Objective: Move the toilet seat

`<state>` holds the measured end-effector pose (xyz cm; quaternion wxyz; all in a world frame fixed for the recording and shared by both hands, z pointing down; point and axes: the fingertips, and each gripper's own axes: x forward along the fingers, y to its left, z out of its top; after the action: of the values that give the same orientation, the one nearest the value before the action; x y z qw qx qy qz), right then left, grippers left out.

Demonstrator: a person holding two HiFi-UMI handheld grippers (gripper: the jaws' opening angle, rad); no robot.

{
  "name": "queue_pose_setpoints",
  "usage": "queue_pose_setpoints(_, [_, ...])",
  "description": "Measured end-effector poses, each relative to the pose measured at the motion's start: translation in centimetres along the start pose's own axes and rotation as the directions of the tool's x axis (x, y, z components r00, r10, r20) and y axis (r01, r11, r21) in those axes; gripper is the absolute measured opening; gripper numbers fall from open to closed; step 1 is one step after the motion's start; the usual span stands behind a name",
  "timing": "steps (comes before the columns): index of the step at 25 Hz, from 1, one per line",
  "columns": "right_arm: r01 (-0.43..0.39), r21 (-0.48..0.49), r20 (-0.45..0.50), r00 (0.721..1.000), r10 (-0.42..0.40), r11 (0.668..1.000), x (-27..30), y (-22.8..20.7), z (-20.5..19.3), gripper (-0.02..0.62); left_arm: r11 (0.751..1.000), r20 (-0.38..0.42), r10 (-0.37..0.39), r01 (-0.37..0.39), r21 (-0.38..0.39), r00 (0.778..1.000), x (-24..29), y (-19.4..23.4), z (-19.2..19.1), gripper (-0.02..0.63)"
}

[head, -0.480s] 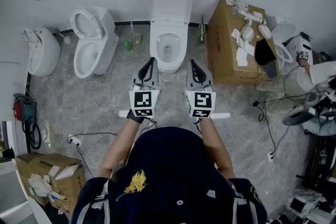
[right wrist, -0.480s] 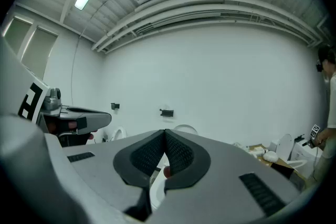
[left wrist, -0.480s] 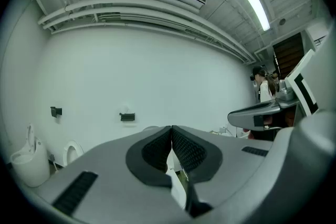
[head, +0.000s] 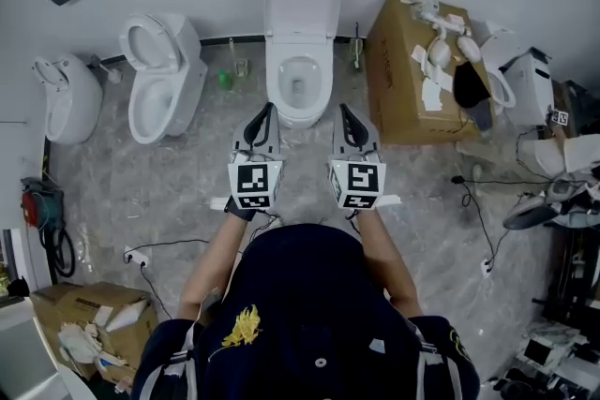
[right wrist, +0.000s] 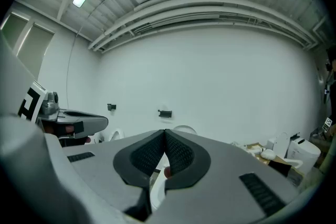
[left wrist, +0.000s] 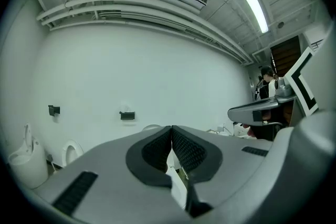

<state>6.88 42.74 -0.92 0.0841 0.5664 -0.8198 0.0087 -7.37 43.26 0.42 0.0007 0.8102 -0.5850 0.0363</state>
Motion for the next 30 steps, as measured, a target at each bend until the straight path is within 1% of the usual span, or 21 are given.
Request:
queue_pose_setpoints(3, [0.002, 0.008, -0.01, 1.0, -0.002, 1.0, 0.1, 0.8, -0.4, 0.026, 1.0, -0.003, -0.005, 0.005, -0.002, 1.0, -0.5, 0.8, -0.4, 0.018])
queue_pose_setpoints(6, [0.007, 0.002, -0.022, 1.0, -0.007, 1.0, 0.2, 1.7, -0.7, 0.026, 1.0, -0.004, -0.025, 0.025, -0.004, 1.0, -0.9, 1.3, -0.6, 0.018])
queue_pose_setpoints(8, [0.028, -0.003, -0.027, 0.999, -0.028, 1.0, 0.2, 2.3, -0.8, 0.026, 0.999, -0.006, -0.034, 0.034, -0.001, 0.999, -1.3, 2.0, -0.9, 0.018])
queue_pose_setpoints(11, [0.082, -0.036, -0.046, 0.995, -0.083, 0.996, 0.5, 3.5, -1.1, 0.026, 0.998, -0.001, -0.051, 0.051, 0.02, 0.999, -2.0, 3.0, -1.4, 0.018])
queue_pose_setpoints(13, [0.094, -0.047, -0.048, 0.994, -0.096, 0.994, 0.6, 4.7, -1.1, 0.026, 0.998, -0.011, -0.057, 0.057, 0.031, 0.998, -2.5, 3.8, -1.9, 0.018])
queue_pose_setpoints(18, [0.104, -0.025, -0.035, 0.994, -0.105, 0.994, 0.2, 6.6, -1.0, 0.026, 0.997, -0.012, -0.071, 0.071, 0.025, 0.997, -3.6, 5.2, -2.0, 0.018])
queue_pose_setpoints(23, [0.16, 0.02, -0.064, 0.985, -0.158, 0.987, -1.0, 6.8, -2.7, 0.026, 0.995, -0.007, -0.099, 0.1, 0.023, 0.995, -5.0, 5.2, -2.5, 0.018])
queue_pose_setpoints(26, [0.172, 0.024, -0.074, 0.983, -0.169, 0.985, -1.8, 7.3, -3.2, 0.026, 0.994, -0.008, -0.103, 0.103, 0.023, 0.995, -6.0, 5.6, -3.0, 0.018])
queue_pose_setpoints(30, [0.178, 0.015, -0.078, 0.981, -0.176, 0.984, -2.4, 7.8, -3.1, 0.026, 0.996, -0.01, -0.095, 0.095, 0.0, 0.995, -6.8, 6.5, -3.4, 0.018])
